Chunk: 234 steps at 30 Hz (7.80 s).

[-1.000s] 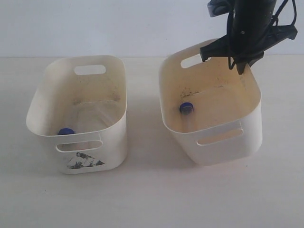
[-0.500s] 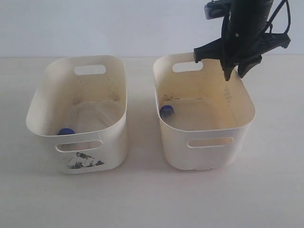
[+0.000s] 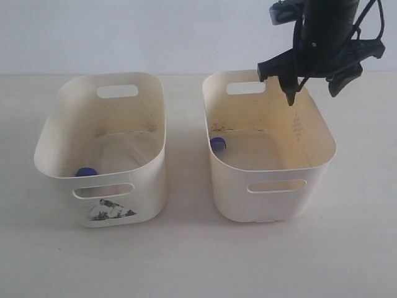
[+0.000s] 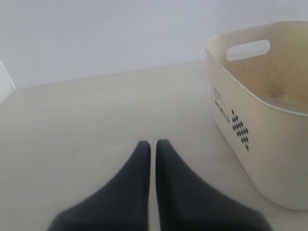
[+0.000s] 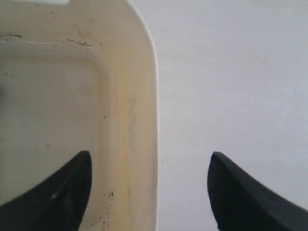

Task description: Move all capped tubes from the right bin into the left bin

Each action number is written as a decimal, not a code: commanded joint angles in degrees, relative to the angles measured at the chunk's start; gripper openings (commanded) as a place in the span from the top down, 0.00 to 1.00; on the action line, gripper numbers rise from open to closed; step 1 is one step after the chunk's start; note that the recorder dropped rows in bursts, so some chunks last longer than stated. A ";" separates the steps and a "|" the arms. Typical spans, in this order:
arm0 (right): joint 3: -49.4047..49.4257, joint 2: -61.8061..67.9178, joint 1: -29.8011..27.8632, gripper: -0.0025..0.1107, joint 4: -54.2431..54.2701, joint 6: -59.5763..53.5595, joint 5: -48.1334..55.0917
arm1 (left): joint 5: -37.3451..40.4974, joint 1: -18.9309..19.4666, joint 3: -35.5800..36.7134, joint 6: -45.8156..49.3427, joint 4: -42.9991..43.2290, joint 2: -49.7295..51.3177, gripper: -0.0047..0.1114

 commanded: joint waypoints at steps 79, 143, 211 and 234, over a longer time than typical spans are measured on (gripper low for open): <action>2.78 21.22 -0.48 0.45 34.14 -16.07 -14.53 | -0.86 0.06 -0.23 -0.66 -0.06 -0.11 0.92; 2.58 0.79 21.76 0.72 48.01 -29.09 -34.29 | -0.96 0.06 -0.23 -0.66 -0.06 -0.11 0.92; 91.88 -107.44 -14.95 0.97 40.72 -25.13 -66.31 | -0.84 0.06 -0.23 -0.66 -0.06 -0.11 0.92; 91.88 -107.44 -15.45 0.97 17.57 -9.00 -43.83 | -0.97 0.06 -0.23 -0.66 -0.06 -0.11 0.92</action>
